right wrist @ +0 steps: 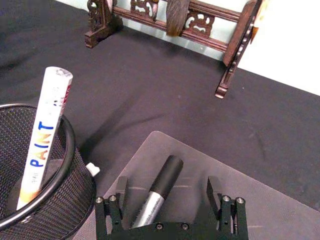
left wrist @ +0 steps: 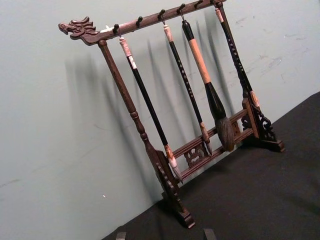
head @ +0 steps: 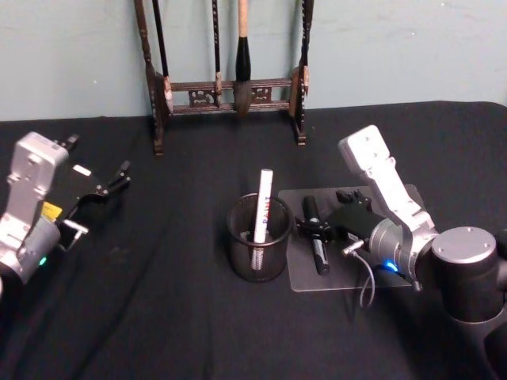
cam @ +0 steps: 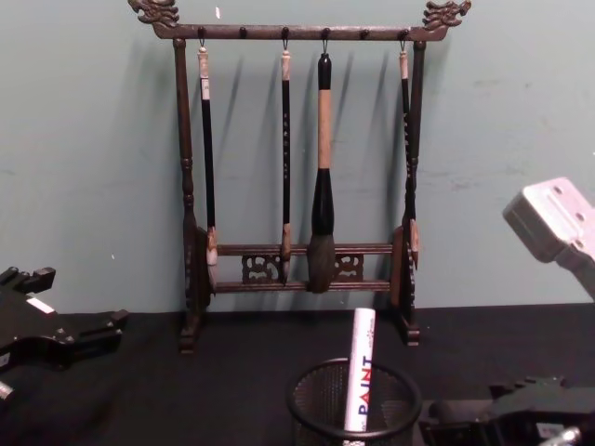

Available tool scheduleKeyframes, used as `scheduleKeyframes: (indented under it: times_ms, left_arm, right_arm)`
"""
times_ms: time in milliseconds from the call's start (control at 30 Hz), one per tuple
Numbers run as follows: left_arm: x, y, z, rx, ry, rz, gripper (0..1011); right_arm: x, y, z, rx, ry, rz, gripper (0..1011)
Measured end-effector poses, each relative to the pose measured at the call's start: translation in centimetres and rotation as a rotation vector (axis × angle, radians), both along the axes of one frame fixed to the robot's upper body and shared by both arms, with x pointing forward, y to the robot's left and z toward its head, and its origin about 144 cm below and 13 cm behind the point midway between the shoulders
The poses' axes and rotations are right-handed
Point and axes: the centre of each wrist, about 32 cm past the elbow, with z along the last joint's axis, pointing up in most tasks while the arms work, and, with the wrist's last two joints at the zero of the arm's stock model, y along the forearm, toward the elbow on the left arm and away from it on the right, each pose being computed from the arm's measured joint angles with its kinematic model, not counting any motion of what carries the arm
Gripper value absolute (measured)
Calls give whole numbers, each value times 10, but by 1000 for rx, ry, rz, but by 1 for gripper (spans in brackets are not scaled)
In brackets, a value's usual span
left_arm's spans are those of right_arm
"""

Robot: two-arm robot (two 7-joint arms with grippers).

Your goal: Pick up the water-based marker from the table and place it into the pen holder.

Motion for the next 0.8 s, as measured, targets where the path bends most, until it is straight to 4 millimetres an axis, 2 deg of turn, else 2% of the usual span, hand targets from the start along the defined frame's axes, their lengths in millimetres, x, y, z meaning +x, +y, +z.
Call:
scheduleKeyframes:
  times_ms: [800]
  left_arm:
    - [0, 0, 0, 0, 0, 0, 1001]
  right_arm:
    - [2, 5, -9, 16, 36, -3, 1002]
